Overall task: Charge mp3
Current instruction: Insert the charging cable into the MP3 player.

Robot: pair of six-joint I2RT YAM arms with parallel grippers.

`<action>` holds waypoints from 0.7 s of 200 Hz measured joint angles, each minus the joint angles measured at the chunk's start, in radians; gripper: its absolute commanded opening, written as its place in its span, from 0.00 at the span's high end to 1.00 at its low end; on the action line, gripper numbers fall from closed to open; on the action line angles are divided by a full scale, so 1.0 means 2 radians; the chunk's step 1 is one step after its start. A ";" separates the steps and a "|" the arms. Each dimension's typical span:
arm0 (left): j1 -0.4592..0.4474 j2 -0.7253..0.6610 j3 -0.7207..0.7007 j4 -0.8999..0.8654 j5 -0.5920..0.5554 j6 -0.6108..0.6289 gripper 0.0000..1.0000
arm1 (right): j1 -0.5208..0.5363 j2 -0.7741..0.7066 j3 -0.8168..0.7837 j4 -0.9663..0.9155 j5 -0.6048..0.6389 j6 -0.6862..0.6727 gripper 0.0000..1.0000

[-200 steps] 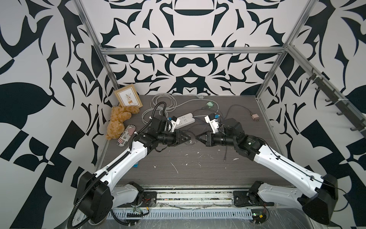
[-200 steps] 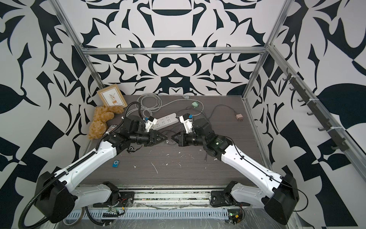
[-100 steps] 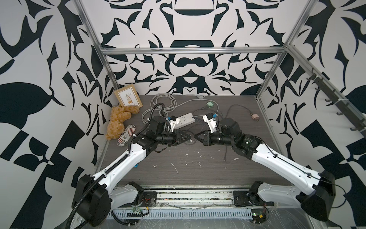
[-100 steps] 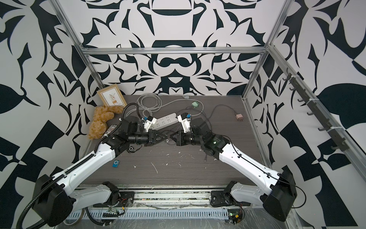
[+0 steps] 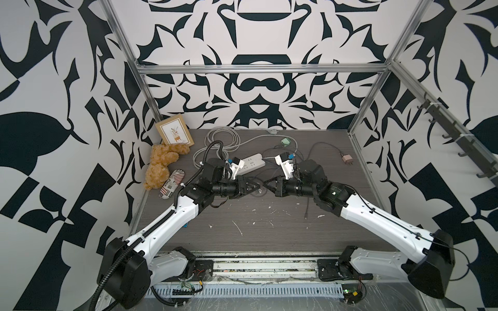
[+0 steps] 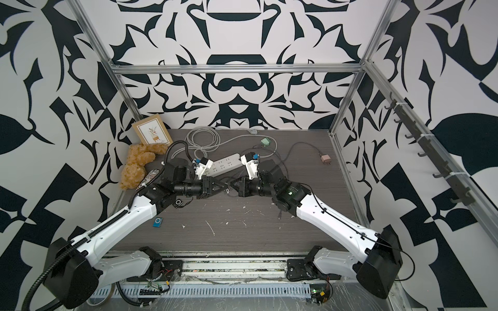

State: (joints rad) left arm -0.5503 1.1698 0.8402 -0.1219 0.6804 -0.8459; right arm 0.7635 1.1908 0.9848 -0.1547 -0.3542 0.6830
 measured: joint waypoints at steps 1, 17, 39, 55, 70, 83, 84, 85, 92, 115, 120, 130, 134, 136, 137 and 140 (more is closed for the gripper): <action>0.000 0.000 0.000 0.000 0.000 0.000 1.00 | 0.000 0.000 0.000 0.001 0.000 0.000 1.00; 0.000 -0.001 0.000 0.001 0.000 -0.001 1.00 | 0.002 0.001 0.000 0.002 0.000 0.001 1.00; -0.001 -0.001 0.000 0.003 0.000 -0.002 1.00 | 0.004 0.001 0.000 0.004 0.000 0.002 1.00; -0.001 -0.001 0.000 0.003 0.000 -0.002 1.00 | 0.006 0.001 0.000 0.007 0.001 0.003 1.00; -0.002 -0.001 0.000 0.004 0.000 -0.002 1.00 | 0.009 0.001 0.000 0.008 0.004 0.003 1.00; -0.002 -0.001 0.000 0.004 0.000 -0.003 1.00 | 0.009 0.001 0.000 0.009 0.006 0.003 1.00; -0.002 -0.001 0.000 0.004 0.000 -0.003 1.00 | 0.009 0.001 0.000 0.009 0.006 0.003 1.00; -0.002 -0.001 0.000 0.004 0.000 -0.003 1.00 | 0.009 0.001 0.000 0.009 0.006 0.003 1.00; -0.002 -0.001 0.000 0.004 0.000 -0.004 1.00 | 0.010 0.001 0.000 0.009 0.007 0.003 1.00; -0.002 -0.001 -0.001 0.006 0.000 -0.006 1.00 | 0.011 0.001 0.000 0.009 0.013 0.003 1.00; -0.002 -0.001 -0.002 0.007 0.000 -0.006 1.00 | 0.011 0.001 0.000 0.009 0.015 0.002 1.00; -0.002 -0.002 -0.005 0.010 0.000 -0.007 1.00 | 0.011 0.001 0.000 0.008 0.019 0.002 1.00; -0.002 -0.002 -0.006 0.012 0.001 -0.007 1.00 | 0.012 0.001 0.000 0.008 0.021 0.002 1.00; -0.002 -0.002 -0.007 0.013 0.001 -0.007 1.00 | 0.012 0.001 -0.001 0.007 0.021 0.001 1.00; -0.002 -0.002 -0.008 0.013 0.001 -0.007 1.00 | 0.012 0.001 -0.001 0.007 0.021 0.001 1.00; -0.002 -0.002 -0.008 0.014 0.001 -0.008 1.00 | 0.012 0.001 -0.001 0.007 0.022 0.001 1.00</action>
State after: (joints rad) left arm -0.5549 1.1648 0.8234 -0.0944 0.6819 -0.8612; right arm 0.7872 1.1931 0.9829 -0.1402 -0.3107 0.6846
